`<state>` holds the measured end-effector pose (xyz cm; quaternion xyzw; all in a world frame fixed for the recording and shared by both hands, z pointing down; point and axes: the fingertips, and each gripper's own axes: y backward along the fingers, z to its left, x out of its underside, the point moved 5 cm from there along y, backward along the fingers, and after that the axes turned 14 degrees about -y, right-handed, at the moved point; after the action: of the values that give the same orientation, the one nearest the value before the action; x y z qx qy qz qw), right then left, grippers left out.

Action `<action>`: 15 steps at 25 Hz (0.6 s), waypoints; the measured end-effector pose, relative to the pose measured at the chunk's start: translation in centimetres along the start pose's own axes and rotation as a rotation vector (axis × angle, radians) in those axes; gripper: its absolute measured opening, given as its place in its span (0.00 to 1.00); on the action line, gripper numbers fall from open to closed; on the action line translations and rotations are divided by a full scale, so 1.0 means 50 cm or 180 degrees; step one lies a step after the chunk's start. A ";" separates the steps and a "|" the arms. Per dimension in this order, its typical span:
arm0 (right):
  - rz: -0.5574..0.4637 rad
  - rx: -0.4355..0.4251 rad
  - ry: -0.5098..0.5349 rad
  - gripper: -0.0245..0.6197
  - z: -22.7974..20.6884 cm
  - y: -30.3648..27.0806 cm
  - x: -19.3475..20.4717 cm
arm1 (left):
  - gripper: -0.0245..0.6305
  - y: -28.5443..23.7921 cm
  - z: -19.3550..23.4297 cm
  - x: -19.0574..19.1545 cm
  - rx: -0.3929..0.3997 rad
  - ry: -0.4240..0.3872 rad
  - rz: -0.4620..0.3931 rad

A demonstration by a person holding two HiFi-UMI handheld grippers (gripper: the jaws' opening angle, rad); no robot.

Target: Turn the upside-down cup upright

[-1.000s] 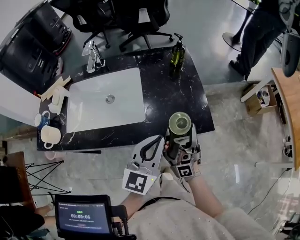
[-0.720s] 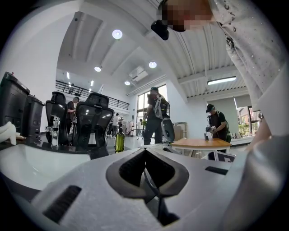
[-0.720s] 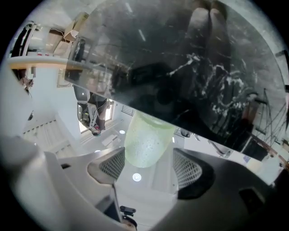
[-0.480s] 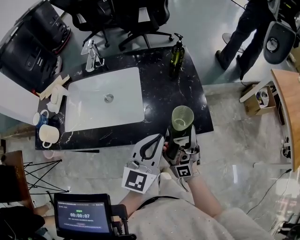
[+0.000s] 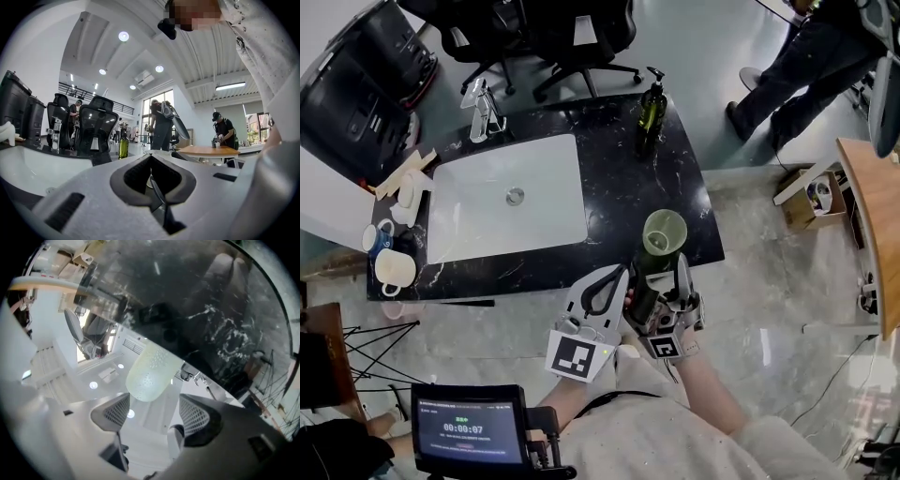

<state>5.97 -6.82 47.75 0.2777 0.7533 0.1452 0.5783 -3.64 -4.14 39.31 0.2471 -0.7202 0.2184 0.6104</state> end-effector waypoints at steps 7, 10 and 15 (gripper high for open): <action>0.0527 0.0808 0.1268 0.52 0.008 0.000 0.065 | 0.05 -0.002 -0.004 0.004 0.0052 -0.0043 -0.0057; 0.0753 0.1334 0.2123 0.47 0.016 -0.001 0.098 | 0.05 -0.005 -0.002 0.005 0.0066 -0.0027 -0.0074; 0.0854 0.2269 0.3911 0.07 0.049 -0.001 0.123 | 0.05 -0.013 -0.010 0.010 0.0119 0.0006 -0.0075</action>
<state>7.19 -3.52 42.17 0.4077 0.9033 0.0903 -0.0983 -2.93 -4.40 39.88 0.2667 -0.7125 0.2248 0.6088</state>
